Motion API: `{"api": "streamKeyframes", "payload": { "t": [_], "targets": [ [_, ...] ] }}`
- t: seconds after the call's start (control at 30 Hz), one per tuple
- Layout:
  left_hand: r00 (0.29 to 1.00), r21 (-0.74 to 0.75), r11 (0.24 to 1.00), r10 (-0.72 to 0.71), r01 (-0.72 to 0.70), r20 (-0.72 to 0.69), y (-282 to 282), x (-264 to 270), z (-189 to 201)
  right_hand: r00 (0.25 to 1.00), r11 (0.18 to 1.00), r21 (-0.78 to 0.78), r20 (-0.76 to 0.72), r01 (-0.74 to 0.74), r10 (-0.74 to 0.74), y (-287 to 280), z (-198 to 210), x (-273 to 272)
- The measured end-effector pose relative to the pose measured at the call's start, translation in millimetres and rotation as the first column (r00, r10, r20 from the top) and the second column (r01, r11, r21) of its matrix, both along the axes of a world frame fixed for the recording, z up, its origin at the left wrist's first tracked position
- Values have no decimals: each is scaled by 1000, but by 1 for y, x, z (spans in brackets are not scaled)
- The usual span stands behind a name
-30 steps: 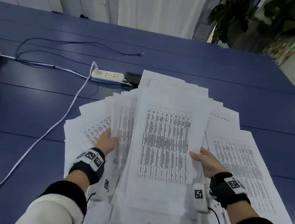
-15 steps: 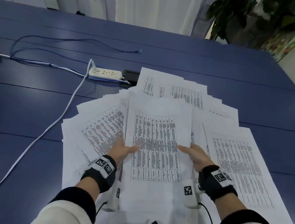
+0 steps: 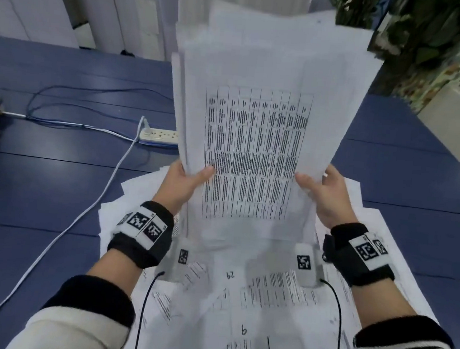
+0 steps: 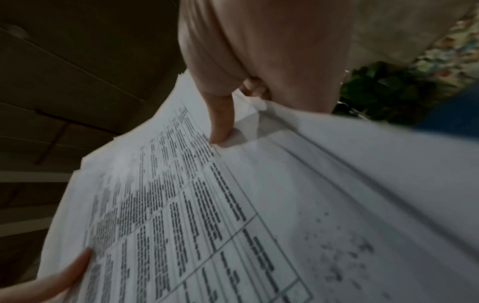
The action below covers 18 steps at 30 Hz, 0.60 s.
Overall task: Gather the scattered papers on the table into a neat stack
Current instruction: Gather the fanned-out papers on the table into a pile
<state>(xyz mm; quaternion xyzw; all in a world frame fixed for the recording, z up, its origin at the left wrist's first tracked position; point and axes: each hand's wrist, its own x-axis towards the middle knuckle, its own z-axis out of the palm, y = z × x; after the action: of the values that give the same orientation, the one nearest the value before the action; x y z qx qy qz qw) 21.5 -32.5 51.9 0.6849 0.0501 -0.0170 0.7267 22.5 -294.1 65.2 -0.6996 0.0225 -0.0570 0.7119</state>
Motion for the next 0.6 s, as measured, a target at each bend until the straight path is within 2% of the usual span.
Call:
{"api": "streamKeyframes", "payload": {
  "t": [0.1,0.17,0.33,0.43,0.6],
  "targets": [
    [993,-32,996,86,-84,80,3,6,28,992,1000,-8,126,13,-12,5,25,8],
    [989,-12,996,88,-88,118,3,5,36,988,1000,-15,156,14,-12,7,29,11],
    [986,60,996,55,-65,158,-2,3,43,988,999,-44,155,-21,28,5,22,14],
    [985,62,996,53,-64,165,-6,6,43,986,999,-3,160,-43,43,-3,19,13],
    [966,-6,992,128,-130,227,-14,13,34,984,991,7,114,-135,133,-16,15,9]
  ]
}}
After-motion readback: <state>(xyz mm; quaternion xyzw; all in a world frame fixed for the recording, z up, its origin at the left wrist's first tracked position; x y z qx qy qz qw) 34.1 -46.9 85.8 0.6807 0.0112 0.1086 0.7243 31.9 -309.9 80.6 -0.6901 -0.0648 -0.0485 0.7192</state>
